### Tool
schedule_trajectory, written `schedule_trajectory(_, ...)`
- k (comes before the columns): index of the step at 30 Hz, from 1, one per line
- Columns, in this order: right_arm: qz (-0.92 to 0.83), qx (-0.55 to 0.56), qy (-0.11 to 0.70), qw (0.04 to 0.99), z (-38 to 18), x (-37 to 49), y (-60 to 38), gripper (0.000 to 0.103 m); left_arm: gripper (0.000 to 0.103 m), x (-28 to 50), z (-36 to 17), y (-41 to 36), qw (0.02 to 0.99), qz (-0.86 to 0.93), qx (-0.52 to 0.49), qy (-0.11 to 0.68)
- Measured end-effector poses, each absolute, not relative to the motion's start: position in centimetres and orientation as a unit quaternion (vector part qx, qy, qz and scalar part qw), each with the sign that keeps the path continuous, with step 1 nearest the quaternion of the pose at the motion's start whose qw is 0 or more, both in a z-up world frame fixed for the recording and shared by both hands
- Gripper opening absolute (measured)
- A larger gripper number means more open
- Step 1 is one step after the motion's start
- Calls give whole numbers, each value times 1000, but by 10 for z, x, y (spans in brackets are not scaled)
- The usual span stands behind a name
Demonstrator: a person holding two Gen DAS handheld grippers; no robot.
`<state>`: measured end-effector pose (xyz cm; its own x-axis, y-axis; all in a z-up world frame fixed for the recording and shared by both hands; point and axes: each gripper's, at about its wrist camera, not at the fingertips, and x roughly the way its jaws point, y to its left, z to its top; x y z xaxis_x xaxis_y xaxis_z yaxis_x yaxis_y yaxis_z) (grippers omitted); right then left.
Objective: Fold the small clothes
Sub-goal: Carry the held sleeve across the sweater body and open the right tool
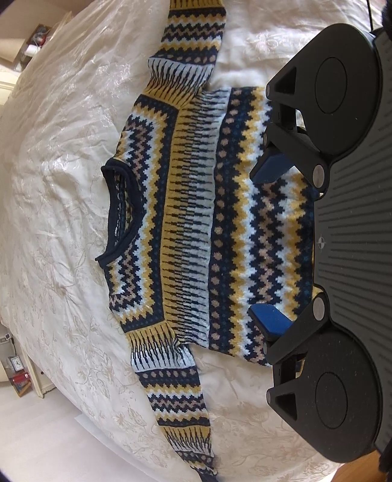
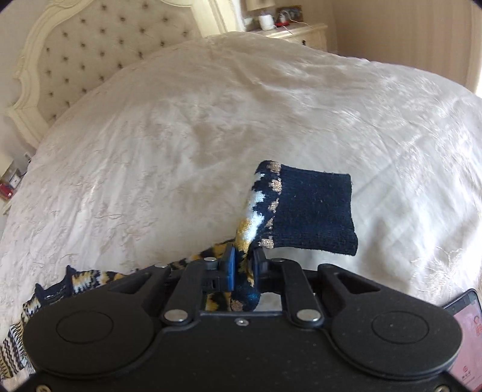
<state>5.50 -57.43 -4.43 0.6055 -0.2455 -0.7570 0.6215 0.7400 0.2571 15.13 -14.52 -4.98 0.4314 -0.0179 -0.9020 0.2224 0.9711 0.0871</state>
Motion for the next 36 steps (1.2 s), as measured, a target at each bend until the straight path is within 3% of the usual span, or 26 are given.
schedule_trajectory(11, -89, 216, 363, 902, -6, 154, -394, 20, 87, 185, -51, -64, 845, -79, 100, 520)
schedule_trajectory(24, 14, 200, 433, 879, -83, 229, -218, 20, 87, 220, -62, 23, 844, -67, 74, 526)
schedule_trajectory(29, 36, 170, 453, 874, -107, 232, -186, 30, 87, 231, -67, 37, 848, -74, 43, 522)
schedule_trajectory(30, 42, 168, 456, 873, -109, 232, -179, 34, 87, 233, -68, 38, 848, -76, 35, 523)
schedule_trajectory(32, 48, 163, 458, 872, -110, 229, -174, 56, 87, 239, -72, 37, 846, -80, 22, 527)
schedule_trajectory(36, 50, 151, 460, 873, -111, 219, -176, 58, 87, 249, -81, 25, 841, -89, 14, 534)
